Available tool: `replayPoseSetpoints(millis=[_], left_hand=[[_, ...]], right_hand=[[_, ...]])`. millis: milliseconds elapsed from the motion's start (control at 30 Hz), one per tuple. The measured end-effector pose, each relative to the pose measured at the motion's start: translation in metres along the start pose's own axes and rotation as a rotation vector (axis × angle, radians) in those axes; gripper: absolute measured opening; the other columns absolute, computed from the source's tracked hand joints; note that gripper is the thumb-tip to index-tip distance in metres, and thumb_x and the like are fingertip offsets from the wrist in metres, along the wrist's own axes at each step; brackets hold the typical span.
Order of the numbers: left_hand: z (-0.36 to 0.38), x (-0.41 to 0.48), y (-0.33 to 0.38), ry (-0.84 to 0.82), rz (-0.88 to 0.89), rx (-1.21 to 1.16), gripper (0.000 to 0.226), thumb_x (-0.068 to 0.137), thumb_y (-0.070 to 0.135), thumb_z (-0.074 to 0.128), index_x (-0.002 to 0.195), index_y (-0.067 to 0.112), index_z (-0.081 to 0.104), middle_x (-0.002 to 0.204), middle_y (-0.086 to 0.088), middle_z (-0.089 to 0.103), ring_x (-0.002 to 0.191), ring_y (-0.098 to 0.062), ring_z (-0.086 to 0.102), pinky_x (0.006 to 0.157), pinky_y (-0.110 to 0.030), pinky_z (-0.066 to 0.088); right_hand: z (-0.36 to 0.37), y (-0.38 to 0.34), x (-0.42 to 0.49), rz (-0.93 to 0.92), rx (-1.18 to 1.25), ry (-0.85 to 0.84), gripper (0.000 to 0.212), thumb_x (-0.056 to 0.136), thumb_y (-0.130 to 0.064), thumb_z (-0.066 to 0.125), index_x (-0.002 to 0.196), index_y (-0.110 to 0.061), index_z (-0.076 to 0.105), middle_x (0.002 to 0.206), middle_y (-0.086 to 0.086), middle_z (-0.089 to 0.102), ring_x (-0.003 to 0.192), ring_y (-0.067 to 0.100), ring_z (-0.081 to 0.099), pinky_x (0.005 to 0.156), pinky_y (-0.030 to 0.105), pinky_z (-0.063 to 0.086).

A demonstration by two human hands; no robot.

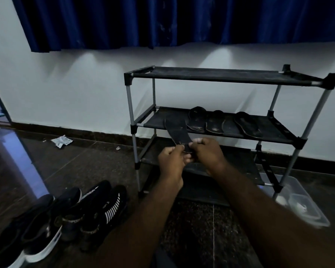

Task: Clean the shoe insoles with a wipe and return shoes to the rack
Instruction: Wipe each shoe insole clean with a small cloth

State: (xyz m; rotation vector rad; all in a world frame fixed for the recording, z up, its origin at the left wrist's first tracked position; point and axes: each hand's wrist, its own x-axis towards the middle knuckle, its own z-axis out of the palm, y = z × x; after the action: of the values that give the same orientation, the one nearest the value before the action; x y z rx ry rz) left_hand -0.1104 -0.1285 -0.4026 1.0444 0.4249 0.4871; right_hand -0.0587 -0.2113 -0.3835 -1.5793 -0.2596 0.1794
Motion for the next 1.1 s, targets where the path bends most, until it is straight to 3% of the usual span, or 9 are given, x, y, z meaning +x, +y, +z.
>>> replayPoseSetpoints(millis=[67,200,367,467,633,800,933,1000,1100], left_hand=[[-0.005,-0.007,-0.013,-0.018,-0.048,0.017,0.027,0.093,0.018,0.059,0.113,0.001,0.059,0.092,-0.015,0.069,0.073,-0.021,0.069,0.052,-0.023,0.051],[-0.012,-0.017,-0.032,-0.058,-0.158,0.047,0.032,0.098,0.039,0.052,0.113,0.013,0.063,0.108,-0.010,0.070,0.096,-0.027,0.068,0.068,-0.035,0.056],[-0.016,-0.036,-0.053,-0.164,-0.321,-0.300,0.053,0.100,0.053,0.034,0.118,0.012,0.061,0.107,-0.012,0.068,0.096,-0.028,0.065,0.086,-0.042,0.052],[-0.013,-0.039,-0.074,-0.176,-0.392,-0.380,0.066,0.099,0.059,0.021,0.115,0.008,0.060,0.102,-0.018,0.065,0.094,-0.033,0.062,0.086,-0.046,0.049],[-0.002,-0.043,-0.110,-0.169,-0.536,-0.281,0.075,0.100,0.060,0.016,0.123,0.001,0.056,0.104,-0.019,0.065,0.093,-0.029,0.063,0.077,-0.042,0.051],[0.014,-0.042,-0.144,-0.222,-0.608,-0.221,0.072,0.099,0.061,0.017,0.126,0.008,0.058,0.112,-0.013,0.066,0.092,-0.023,0.064,0.077,-0.041,0.051],[0.030,-0.046,-0.163,-0.264,-0.672,-0.237,0.067,0.099,0.059,0.023,0.123,0.008,0.060,0.107,-0.013,0.067,0.092,-0.022,0.064,0.081,-0.043,0.049],[0.040,-0.048,-0.171,-0.279,-0.689,-0.248,0.066,0.099,0.059,0.023,0.119,0.007,0.060,0.105,-0.013,0.067,0.090,-0.022,0.063,0.080,-0.042,0.049],[0.051,-0.051,-0.180,-0.297,-0.692,-0.229,0.064,0.099,0.058,0.024,0.115,0.009,0.062,0.105,-0.012,0.067,0.090,-0.021,0.063,0.077,-0.041,0.050]], right_hand=[[-0.009,0.008,-0.014,0.018,-0.027,0.017,0.008,0.095,-0.004,0.057,0.097,-0.004,0.065,0.091,0.018,0.071,0.071,0.027,0.068,0.071,0.047,0.059],[-0.029,0.030,-0.040,0.074,-0.097,0.051,0.012,0.093,-0.004,0.061,0.104,-0.005,0.064,0.096,0.013,0.069,0.074,0.022,0.067,0.053,0.030,0.055],[-0.049,0.066,-0.067,0.163,-0.088,0.050,0.007,0.092,0.003,0.061,0.089,-0.003,0.063,0.087,0.012,0.067,0.065,0.020,0.064,0.045,0.026,0.053],[-0.058,0.087,-0.077,0.204,-0.101,0.030,0.006,0.092,0.002,0.061,0.095,0.006,0.064,0.093,0.012,0.068,0.065,0.023,0.065,0.046,0.028,0.053],[-0.083,0.111,-0.084,0.182,-0.248,0.013,0.017,0.095,-0.010,0.061,0.085,0.003,0.065,0.069,0.018,0.066,0.050,0.019,0.060,0.043,0.026,0.049],[-0.134,0.135,-0.074,0.238,-0.319,0.141,0.041,0.098,-0.027,0.059,0.082,0.010,0.067,0.076,0.025,0.069,0.059,0.025,0.062,0.052,0.031,0.051],[-0.194,0.173,-0.054,0.364,-0.589,0.344,0.042,0.084,-0.045,0.066,0.074,-0.004,0.072,0.075,0.016,0.072,0.071,0.029,0.069,0.072,0.047,0.059],[-0.220,0.194,-0.052,0.456,-0.763,0.362,0.049,0.079,-0.057,0.063,0.077,-0.008,0.069,0.084,0.014,0.072,0.076,0.028,0.068,0.070,0.041,0.056],[-0.241,0.212,-0.056,0.474,-1.028,0.342,0.036,0.087,-0.042,0.062,0.100,-0.008,0.064,0.106,0.015,0.067,0.096,0.032,0.063,0.075,0.035,0.048]])
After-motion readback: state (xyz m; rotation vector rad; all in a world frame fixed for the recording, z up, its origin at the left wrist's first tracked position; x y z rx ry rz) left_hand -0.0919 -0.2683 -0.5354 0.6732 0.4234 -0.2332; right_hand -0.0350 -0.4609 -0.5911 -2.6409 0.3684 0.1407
